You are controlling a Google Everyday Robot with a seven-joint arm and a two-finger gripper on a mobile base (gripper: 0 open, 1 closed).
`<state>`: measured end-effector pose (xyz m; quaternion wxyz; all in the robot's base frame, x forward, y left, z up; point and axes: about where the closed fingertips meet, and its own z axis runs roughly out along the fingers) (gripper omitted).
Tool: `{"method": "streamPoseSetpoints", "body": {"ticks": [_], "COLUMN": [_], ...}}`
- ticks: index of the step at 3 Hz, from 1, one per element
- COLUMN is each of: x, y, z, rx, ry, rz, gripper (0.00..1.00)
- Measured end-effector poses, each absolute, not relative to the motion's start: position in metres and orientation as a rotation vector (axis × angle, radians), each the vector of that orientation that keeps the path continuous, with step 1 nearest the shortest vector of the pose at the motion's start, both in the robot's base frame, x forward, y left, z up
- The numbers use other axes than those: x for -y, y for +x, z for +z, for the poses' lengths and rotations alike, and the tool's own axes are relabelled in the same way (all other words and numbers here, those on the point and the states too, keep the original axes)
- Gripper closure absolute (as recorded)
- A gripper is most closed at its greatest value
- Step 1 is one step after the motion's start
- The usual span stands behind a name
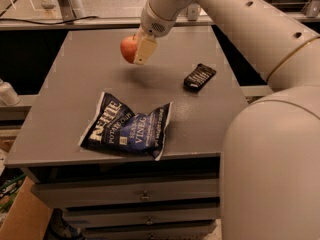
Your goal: Move apple near rxbar chocolate
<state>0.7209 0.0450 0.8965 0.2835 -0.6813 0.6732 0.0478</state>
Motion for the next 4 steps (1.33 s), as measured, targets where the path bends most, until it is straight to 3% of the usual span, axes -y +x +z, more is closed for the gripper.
{"method": "streamPoseSetpoints", "body": {"ticks": [1,4], "x": [-0.045,0.076], "y": [0.721,0.751], "z": [0.895,0.865], "rx": [-1.803,-2.093], "ry": [-1.825,-1.672], "rz": [0.129,-0.007], "gripper": [1.0,1.0]}}
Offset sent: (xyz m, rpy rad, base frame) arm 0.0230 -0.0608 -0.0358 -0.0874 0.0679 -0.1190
